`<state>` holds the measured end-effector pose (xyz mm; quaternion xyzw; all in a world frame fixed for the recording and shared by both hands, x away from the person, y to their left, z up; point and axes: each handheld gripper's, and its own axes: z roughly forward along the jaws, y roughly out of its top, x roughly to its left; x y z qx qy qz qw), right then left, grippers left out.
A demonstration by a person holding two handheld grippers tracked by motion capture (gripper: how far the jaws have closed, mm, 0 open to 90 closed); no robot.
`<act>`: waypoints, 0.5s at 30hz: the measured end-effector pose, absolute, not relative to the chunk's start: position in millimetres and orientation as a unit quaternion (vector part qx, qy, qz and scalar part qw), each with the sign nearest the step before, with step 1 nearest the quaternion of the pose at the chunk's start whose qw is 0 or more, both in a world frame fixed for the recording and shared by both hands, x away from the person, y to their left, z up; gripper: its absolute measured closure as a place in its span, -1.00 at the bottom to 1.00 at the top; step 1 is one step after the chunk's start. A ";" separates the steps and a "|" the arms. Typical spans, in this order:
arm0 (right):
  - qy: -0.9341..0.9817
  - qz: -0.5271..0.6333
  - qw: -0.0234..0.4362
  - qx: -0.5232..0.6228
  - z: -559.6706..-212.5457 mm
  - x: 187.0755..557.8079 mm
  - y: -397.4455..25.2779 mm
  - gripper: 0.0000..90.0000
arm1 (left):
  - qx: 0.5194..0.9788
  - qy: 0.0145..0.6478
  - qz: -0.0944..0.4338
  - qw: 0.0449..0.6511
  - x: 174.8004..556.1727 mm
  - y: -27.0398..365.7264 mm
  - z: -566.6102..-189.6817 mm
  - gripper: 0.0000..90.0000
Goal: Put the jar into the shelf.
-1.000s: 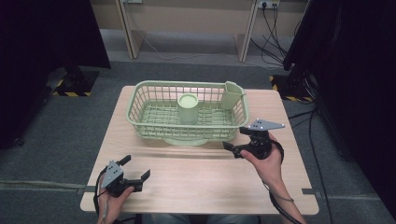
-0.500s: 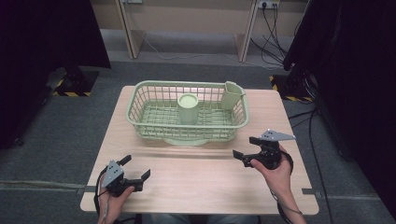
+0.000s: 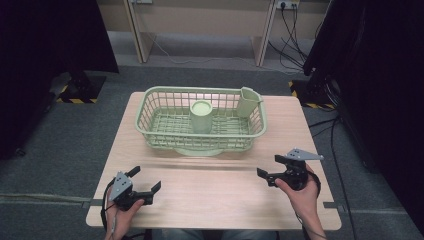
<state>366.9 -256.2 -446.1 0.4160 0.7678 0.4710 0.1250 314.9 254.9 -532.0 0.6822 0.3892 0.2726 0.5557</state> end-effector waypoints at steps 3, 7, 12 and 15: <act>0.766 0.465 0.133 0.425 -451.3 364.6 -261.8 -0.91 | 0.682 0.391 0.272 0.555 315.1 254.9 -532.0 -0.98; 0.760 0.464 0.137 0.434 -456.7 362.5 -268.2 -0.91 | 0.681 0.392 0.272 0.555 315.1 254.9 -532.0 -0.98; 0.756 0.463 0.142 0.440 -464.1 360.9 -272.9 -0.91 | 0.681 0.392 0.272 0.555 315.1 255.1 -532.0 -0.98; 0.754 0.461 0.143 0.445 -469.6 361.1 -276.0 -0.91 | 0.681 0.392 0.272 0.556 315.1 255.2 -532.0 -0.98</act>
